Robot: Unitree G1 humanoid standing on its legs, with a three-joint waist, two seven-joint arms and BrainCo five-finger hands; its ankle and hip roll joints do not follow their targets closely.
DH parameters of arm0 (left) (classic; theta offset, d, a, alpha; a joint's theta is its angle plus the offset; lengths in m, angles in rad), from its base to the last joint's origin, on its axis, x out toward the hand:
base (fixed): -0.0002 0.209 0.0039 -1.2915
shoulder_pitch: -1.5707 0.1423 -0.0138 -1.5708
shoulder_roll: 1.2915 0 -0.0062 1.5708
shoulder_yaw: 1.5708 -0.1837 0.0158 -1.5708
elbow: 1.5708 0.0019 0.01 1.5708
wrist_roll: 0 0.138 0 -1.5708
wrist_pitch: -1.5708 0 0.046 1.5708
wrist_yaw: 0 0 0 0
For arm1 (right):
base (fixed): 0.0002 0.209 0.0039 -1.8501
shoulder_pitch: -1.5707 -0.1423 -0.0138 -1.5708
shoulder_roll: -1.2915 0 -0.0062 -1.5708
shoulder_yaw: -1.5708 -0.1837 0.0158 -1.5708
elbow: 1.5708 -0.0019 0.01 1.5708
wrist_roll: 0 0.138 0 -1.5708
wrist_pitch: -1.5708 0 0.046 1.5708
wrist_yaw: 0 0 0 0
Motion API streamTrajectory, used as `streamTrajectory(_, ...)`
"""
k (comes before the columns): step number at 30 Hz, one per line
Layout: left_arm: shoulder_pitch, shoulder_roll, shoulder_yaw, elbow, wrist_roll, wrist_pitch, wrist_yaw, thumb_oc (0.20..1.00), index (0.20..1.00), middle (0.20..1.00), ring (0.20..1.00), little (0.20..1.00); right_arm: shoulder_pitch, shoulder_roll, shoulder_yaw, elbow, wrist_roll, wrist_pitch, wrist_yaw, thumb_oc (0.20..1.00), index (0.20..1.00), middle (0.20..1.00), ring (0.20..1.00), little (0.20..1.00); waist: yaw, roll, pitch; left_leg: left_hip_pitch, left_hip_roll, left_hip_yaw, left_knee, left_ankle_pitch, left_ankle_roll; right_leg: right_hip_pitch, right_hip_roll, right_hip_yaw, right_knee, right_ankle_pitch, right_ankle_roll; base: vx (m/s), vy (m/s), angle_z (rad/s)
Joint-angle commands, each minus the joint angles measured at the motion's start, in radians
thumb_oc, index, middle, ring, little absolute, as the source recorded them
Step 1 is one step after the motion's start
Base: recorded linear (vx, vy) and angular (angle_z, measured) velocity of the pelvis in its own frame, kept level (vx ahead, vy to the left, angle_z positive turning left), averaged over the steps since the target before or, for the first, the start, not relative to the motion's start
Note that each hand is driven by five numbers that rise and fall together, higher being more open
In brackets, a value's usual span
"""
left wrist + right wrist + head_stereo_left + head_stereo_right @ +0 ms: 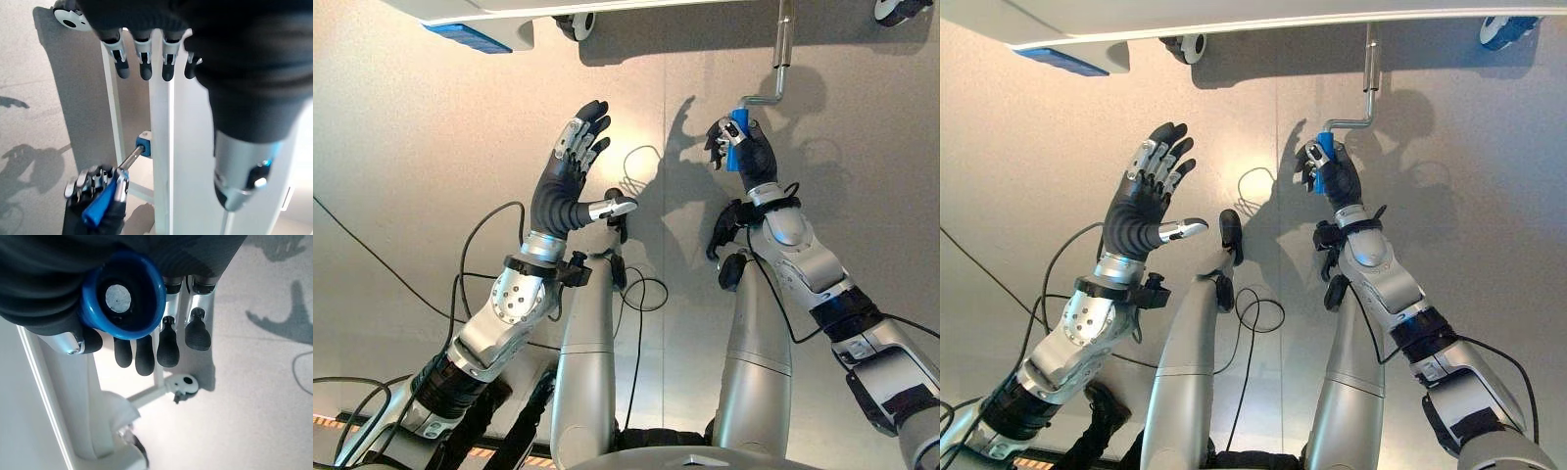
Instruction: Raise the hospital bed
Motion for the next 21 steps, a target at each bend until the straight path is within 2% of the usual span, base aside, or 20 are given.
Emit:
streamTrajectory(1,0.068,0.033,0.058,-0.159,0.038,-0.075,-0.011,1.000,1.000,1.000,1.000,1.000,-0.009,0.020,-0.055,-0.287,-0.010,-0.254,0.006,0.200,0.200,0.200,0.200,0.200,-0.051,-0.028,-0.022,0.053,-0.009,-0.008,-0.041,-0.034,0.024,0.053,-0.003,0.079,-0.131,0.129,0.111,0.00,0.000,0.00)
streamTrajectory(12,0.082,0.049,0.130,-0.174,0.003,-0.087,-0.044,1.000,1.000,1.000,1.000,1.000,0.051,-0.011,-0.236,-0.216,-0.030,-0.273,-0.084,0.200,0.200,0.200,0.200,0.200,-0.064,-0.037,-0.022,0.082,-0.008,0.007,-0.056,-0.037,0.026,0.080,0.002,0.091,-0.165,0.143,0.112,0.00,0.004,-0.04)
streamTrajectory(14,0.073,0.047,0.138,-0.179,-0.001,-0.087,-0.047,1.000,1.000,1.000,1.000,1.000,0.040,-0.015,-0.259,-0.205,-0.031,-0.277,-0.096,0.200,0.200,0.200,0.200,0.200,-0.064,-0.036,-0.022,0.055,-0.006,0.014,-0.068,-0.002,0.032,0.054,0.002,0.085,-0.182,0.175,0.103,-0.04,0.000,-0.05)
streamTrajectory(15,0.084,0.041,0.139,-0.180,-0.006,-0.089,-0.052,1.000,1.000,1.000,1.000,1.000,0.051,-0.015,-0.272,-0.188,-0.029,-0.279,-0.104,0.200,0.200,0.200,0.200,0.200,-0.065,-0.037,-0.022,0.082,-0.006,0.009,-0.059,-0.031,0.025,0.079,0.004,0.091,-0.171,0.148,0.111,-0.05,0.001,-0.09)
streamTrajectory(16,0.076,0.043,0.145,-0.182,-0.005,-0.090,-0.052,1.000,1.000,1.000,1.000,1.000,0.042,-0.017,-0.276,-0.190,-0.029,-0.280,-0.104,0.200,0.200,0.200,0.200,0.200,-0.065,-0.036,-0.022,0.058,-0.005,0.015,-0.069,-0.002,0.031,0.056,0.003,0.085,-0.184,0.175,0.103,0.00,-0.005,-0.08)
streamTrajectory(18,0.083,0.036,0.148,-0.185,-0.012,-0.088,-0.057,1.000,1.000,1.000,1.000,1.000,0.046,-0.018,-0.303,-0.194,-0.025,-0.289,-0.119,0.200,0.200,0.200,0.200,0.200,-0.069,-0.037,-0.022,0.061,-0.003,0.018,-0.069,-0.004,0.031,0.055,0.005,0.087,-0.183,0.175,0.102,0.00,-0.006,-0.05)
streamTrajectory(19,0.093,0.035,0.144,-0.184,-0.014,-0.085,-0.059,1.000,1.000,1.000,1.000,1.000,0.060,-0.015,-0.312,-0.189,-0.018,-0.291,-0.121,0.200,0.200,0.200,0.200,0.200,-0.070,-0.039,-0.022,0.087,-0.005,0.013,-0.058,-0.033,0.025,0.077,0.007,0.095,-0.169,0.148,0.110,0.00,-0.016,-0.06)
streamTrajectory(20,0.086,0.034,0.151,-0.188,-0.014,-0.087,-0.061,1.000,1.000,1.000,1.000,1.000,0.051,-0.019,-0.325,-0.186,-0.020,-0.295,-0.128,0.200,0.200,0.200,0.200,0.200,-0.071,-0.039,-0.022,0.064,-0.003,0.020,-0.068,-0.005,0.031,0.056,0.006,0.088,-0.182,0.173,0.101,0.05,-0.029,0.00)
streamTrajectory(21,0.096,0.031,0.150,-0.187,-0.015,-0.085,-0.063,1.000,1.000,1.000,1.000,1.000,0.058,-0.022,-0.337,-0.175,-0.022,-0.297,-0.138,0.200,0.200,0.200,0.200,0.200,-0.073,-0.042,-0.022,0.089,-0.004,0.014,-0.057,-0.034,0.025,0.079,0.008,0.095,-0.170,0.147,0.108,-0.06,-0.015,-0.02)
